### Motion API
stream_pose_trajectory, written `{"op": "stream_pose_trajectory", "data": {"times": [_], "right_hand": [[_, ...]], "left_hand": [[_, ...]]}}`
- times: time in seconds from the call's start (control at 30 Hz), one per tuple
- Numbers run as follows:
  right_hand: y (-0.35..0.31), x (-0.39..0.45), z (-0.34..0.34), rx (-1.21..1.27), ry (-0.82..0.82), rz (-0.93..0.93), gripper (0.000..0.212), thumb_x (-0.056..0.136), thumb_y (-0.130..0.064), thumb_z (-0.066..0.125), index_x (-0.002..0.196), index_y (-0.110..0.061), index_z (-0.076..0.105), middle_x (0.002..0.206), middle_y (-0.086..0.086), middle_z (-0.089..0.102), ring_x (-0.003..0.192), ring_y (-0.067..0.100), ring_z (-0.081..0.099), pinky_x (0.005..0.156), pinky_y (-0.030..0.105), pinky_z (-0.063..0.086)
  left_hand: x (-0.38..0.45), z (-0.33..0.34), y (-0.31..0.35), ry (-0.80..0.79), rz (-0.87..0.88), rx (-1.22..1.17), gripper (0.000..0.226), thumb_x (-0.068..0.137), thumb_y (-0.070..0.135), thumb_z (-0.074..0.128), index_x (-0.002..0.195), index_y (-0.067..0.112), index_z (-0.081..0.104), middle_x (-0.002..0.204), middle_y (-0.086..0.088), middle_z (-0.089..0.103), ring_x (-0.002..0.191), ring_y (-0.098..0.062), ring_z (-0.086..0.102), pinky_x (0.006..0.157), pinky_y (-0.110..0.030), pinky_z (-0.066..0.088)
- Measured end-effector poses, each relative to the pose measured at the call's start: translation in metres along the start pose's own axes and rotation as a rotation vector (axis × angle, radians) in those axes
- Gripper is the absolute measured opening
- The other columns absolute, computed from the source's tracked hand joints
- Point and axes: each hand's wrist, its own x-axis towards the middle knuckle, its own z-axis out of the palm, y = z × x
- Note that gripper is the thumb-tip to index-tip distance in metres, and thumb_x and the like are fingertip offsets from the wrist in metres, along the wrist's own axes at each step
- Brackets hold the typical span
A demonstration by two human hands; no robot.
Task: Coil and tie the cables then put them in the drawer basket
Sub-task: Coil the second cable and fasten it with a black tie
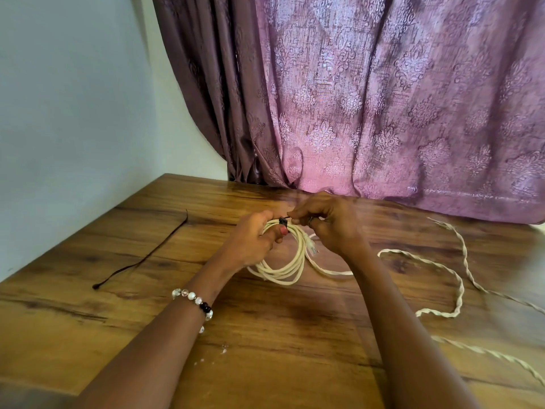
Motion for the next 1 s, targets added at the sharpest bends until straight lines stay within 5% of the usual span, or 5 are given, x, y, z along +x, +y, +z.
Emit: {"op": "stream_pose_trajectory", "data": {"times": [0.33, 0.83, 1.0], "right_hand": [[-0.007, 0.001, -0.006, -0.169, -0.054, -0.092, 0.039, 0.059, 0.003, 0.049, 0.084, -0.008, 0.077, 0.076, 0.005, 0.071, 0.067, 0.015, 0.064, 0.063, 0.032, 0.054], [-0.014, 0.005, -0.001, -0.399, -0.089, -0.329, 0.028, 0.078, -0.018, 0.051, 0.08, -0.009, 0.077, 0.07, 0.004, 0.068, 0.069, 0.029, 0.058, 0.065, 0.029, 0.038], [-0.011, 0.005, -0.001, -0.389, -0.085, -0.29, 0.019, 0.069, 0.0, 0.064, 0.079, -0.008, 0.077, 0.07, 0.003, 0.068, 0.071, 0.022, 0.056, 0.066, 0.021, 0.035]], "left_hand": [[-0.001, -0.002, 0.005, 0.056, 0.011, 0.089, 0.013, 0.093, 0.016, 0.058, 0.094, 0.028, 0.06, 0.09, -0.009, 0.071, 0.078, -0.017, 0.064, 0.076, -0.044, 0.055], [-0.002, -0.004, 0.009, 0.073, 0.021, 0.164, 0.012, 0.094, 0.019, 0.058, 0.098, 0.03, 0.056, 0.081, 0.003, 0.067, 0.072, -0.009, 0.06, 0.073, -0.034, 0.053], [-0.004, -0.005, 0.008, 0.065, 0.032, 0.192, 0.011, 0.094, 0.018, 0.057, 0.103, 0.025, 0.061, 0.075, 0.007, 0.065, 0.065, -0.005, 0.056, 0.066, -0.028, 0.05]]}}
